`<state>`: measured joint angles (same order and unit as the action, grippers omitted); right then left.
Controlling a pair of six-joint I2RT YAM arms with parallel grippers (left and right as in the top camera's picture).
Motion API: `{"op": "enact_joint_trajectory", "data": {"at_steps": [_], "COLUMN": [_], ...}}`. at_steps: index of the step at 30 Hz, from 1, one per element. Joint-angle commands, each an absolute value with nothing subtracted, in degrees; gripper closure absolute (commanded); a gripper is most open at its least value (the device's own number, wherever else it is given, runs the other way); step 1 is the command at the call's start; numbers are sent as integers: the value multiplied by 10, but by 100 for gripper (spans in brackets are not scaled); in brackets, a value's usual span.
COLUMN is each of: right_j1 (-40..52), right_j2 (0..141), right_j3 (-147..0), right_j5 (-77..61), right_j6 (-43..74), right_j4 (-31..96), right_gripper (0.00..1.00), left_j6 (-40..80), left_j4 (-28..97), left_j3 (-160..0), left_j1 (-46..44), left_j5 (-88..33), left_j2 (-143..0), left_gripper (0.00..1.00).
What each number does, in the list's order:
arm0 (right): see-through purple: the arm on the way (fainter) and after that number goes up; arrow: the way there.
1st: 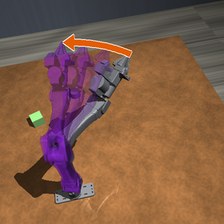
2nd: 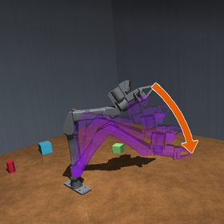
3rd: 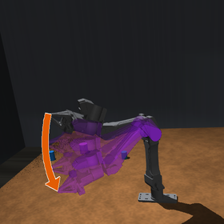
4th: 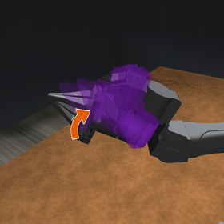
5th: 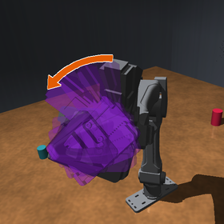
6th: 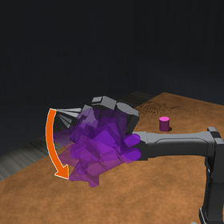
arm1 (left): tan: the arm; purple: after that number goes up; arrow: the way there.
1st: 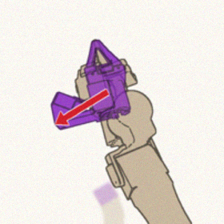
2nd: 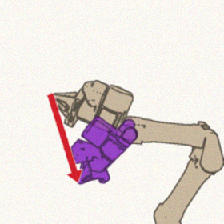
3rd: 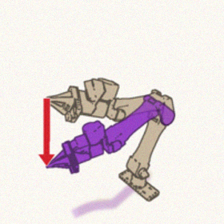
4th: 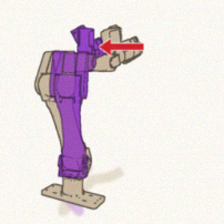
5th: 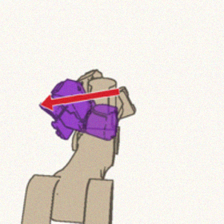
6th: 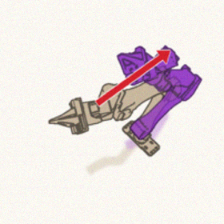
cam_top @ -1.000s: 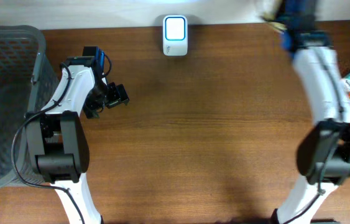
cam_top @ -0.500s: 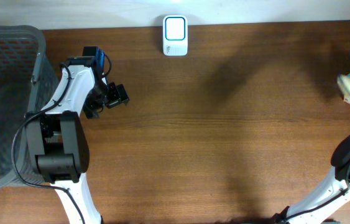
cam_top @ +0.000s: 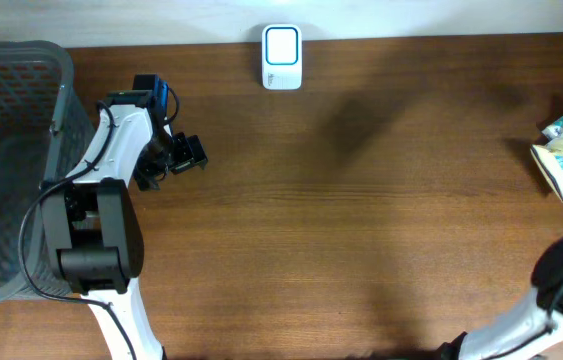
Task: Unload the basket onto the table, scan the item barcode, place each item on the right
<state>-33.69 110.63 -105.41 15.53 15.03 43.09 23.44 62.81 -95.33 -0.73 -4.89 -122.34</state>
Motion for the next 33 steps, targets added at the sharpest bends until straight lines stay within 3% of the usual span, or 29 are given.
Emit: {"op": "enact_joint_trajectory", "data": {"at_steps": [1,4,5,12,18,24,33], "right_j1": [-308,-270,-251,-133,-79,-58,-58], "right_j2": [977,926,909,777,599,461,288], "right_j3": [-1054,-1054,-1053,-945,-730,-606,-566], "right_j5": [77,34,32,36,35,-19,-71], "right_j6": [170,170,171,166,166,168,168], "right_j4": [457,481,494,515,444,459,524], "right_gripper": [41,8,1,1,1,2,1], "left_j6": [237,237,237,237,237,237,237], "left_j4": [628,628,628,628,628,628,628], "left_j3": [-958,-958,-958,-958,-958,-958,-958], "left_j1": [-6,-6,-6,-6,-6,-6,-6], "left_j5": [-45,-45,-45,-45,-45,-45,-45], "left_j2": [-1209,-1209,-1209,-1209,-1209,-1209,-1209], "left_gripper": [1,1,1,1,1,1,1]}}
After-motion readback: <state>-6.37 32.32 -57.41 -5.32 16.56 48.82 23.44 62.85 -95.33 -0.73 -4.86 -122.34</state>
